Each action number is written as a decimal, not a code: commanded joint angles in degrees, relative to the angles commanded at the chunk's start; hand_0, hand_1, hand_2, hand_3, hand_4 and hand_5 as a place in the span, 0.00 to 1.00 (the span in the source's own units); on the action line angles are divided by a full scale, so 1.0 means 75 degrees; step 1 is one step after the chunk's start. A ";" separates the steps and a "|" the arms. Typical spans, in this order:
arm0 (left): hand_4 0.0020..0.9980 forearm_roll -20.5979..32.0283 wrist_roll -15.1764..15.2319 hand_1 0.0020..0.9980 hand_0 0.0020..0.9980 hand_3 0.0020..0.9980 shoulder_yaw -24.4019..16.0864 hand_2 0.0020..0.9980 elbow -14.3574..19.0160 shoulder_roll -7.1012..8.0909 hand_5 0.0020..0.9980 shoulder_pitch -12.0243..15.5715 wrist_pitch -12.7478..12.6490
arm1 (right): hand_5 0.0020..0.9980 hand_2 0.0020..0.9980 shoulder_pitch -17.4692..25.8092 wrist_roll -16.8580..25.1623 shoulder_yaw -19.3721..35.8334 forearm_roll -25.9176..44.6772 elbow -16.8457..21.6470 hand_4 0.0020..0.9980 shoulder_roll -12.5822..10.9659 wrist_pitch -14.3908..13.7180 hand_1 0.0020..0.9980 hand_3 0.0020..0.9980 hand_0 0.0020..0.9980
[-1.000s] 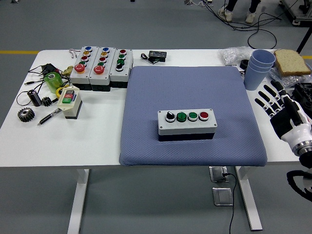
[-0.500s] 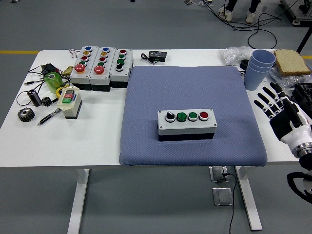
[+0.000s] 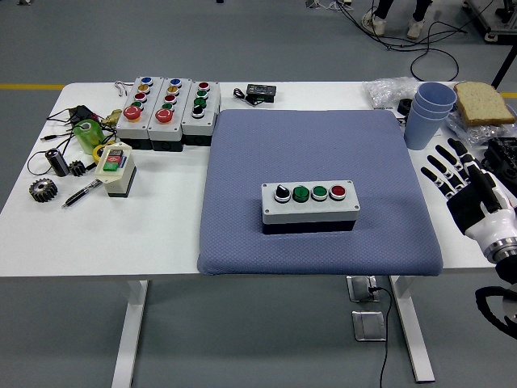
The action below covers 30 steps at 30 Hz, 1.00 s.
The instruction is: Pick up the button,place it on the desk,press the button,press the button
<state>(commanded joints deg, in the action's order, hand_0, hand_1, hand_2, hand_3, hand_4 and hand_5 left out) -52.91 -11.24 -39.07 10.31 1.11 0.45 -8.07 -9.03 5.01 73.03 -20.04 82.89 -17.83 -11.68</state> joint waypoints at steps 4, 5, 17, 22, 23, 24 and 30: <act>0.41 0.0076 0.0010 0.72 0.65 0.67 0.0050 0.76 0.0000 -0.0002 0.75 -0.0011 -0.0003 | 0.32 0.68 -0.0001 0.0005 0.0026 0.0016 -0.0006 0.80 0.0013 -0.0008 0.65 0.66 0.71; 0.41 0.0089 0.0013 0.72 0.65 0.67 0.0059 0.76 0.0000 -0.0001 0.75 -0.0012 -0.0003 | 0.32 0.68 -0.0001 0.0006 0.0029 0.0018 -0.0007 0.80 0.0015 -0.0010 0.65 0.66 0.71; 0.41 0.0171 0.0018 0.72 0.65 0.67 0.0083 0.76 0.0000 -0.0009 0.75 -0.0059 -0.0003 | 0.32 0.68 -0.0033 0.0020 0.0082 0.0054 -0.0017 0.79 0.0039 -0.0036 0.65 0.65 0.70; 0.41 0.0159 0.0017 0.72 0.65 0.67 0.0075 0.76 0.0000 -0.0010 0.75 -0.0057 0.0001 | 0.32 0.68 -0.0029 0.0020 0.0088 0.0055 -0.0019 0.79 0.0040 -0.0045 0.65 0.65 0.70; 0.41 0.0150 0.0016 0.72 0.65 0.67 0.0064 0.76 0.0000 -0.0012 0.75 -0.0057 0.0000 | 0.32 0.68 -0.0028 0.0021 0.0090 0.0056 -0.0021 0.79 0.0038 -0.0046 0.65 0.65 0.70; 0.41 0.0140 0.0015 0.72 0.65 0.67 0.0053 0.76 0.0000 -0.0014 0.75 -0.0057 -0.0001 | 0.32 0.68 -0.0026 0.0021 0.0092 0.0057 -0.0023 0.79 0.0037 -0.0048 0.65 0.65 0.70; 0.41 0.0170 0.0023 0.72 0.65 0.67 0.0072 0.76 0.0000 -0.0011 0.75 -0.0078 -0.0004 | 0.31 0.68 -0.0036 0.0024 0.0099 0.0070 -0.0035 0.79 0.0046 -0.0055 0.65 0.65 0.70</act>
<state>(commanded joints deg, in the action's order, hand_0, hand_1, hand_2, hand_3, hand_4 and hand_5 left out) -51.64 -11.07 -38.53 10.31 1.03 -0.13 -8.10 -9.30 5.20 73.76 -19.52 82.63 -17.49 -12.09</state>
